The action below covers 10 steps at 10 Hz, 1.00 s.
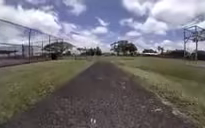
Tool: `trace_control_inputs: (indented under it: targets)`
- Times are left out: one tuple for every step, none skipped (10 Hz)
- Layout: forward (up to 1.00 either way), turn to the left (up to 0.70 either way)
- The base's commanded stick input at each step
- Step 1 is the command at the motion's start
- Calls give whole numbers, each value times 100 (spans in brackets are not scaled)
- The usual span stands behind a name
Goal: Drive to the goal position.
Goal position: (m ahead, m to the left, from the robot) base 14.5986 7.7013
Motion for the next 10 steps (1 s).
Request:
trace_control_inputs:
  targets:
    - [70, 0]
    - [70, -3]
    - [70, -6]
    - [70, -7]
    - [70, -4]
    - [70, -3]
    - [70, -3]
    - [70, -3]
    - [70, -3]
    - [70, -3]
